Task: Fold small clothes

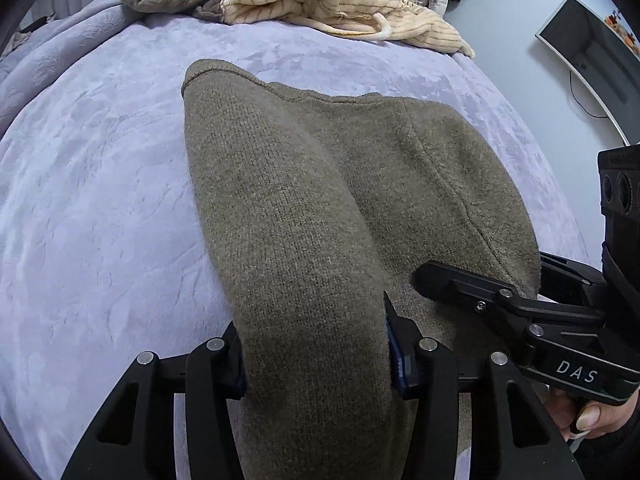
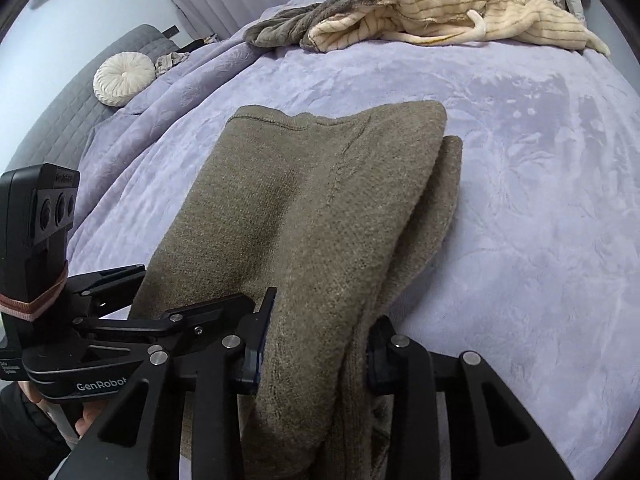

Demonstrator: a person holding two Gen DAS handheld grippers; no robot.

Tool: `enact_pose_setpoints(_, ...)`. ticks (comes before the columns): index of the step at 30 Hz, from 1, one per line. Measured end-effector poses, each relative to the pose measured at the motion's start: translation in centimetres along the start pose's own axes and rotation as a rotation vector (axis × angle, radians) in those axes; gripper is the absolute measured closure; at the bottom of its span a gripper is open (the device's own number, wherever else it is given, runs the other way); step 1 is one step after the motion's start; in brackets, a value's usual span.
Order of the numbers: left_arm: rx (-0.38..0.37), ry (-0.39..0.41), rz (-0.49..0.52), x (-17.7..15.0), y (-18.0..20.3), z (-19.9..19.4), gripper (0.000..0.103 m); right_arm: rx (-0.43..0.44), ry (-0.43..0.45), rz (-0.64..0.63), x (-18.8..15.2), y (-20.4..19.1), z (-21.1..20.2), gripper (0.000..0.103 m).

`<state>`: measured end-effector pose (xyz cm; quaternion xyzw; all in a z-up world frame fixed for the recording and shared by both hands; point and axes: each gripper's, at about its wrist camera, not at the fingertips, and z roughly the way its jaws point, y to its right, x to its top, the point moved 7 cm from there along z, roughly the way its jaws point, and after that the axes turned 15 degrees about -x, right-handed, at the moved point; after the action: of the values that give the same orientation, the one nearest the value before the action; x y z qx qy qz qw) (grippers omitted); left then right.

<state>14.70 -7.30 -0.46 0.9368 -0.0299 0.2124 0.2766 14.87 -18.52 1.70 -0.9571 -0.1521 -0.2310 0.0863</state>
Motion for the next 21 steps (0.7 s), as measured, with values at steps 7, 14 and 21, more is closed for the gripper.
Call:
enact_pose_setpoints(7,0.012,-0.001,-0.001,-0.5,0.6,-1.6,0.051,-0.014,0.016,-0.014,-0.1,-0.9,-1.7,0.066)
enact_pose_setpoints(14,0.023,-0.006,0.016,-1.9,1.5,-3.8,0.051,-0.013,0.025,-0.016,-1.3,-2.4,-3.9,0.066)
enact_pose_setpoints(21,0.049,0.002,0.026,-3.9,1.8,-6.3,0.051,-0.008,0.043,-0.032,-3.1,-4.6,-5.8,0.066)
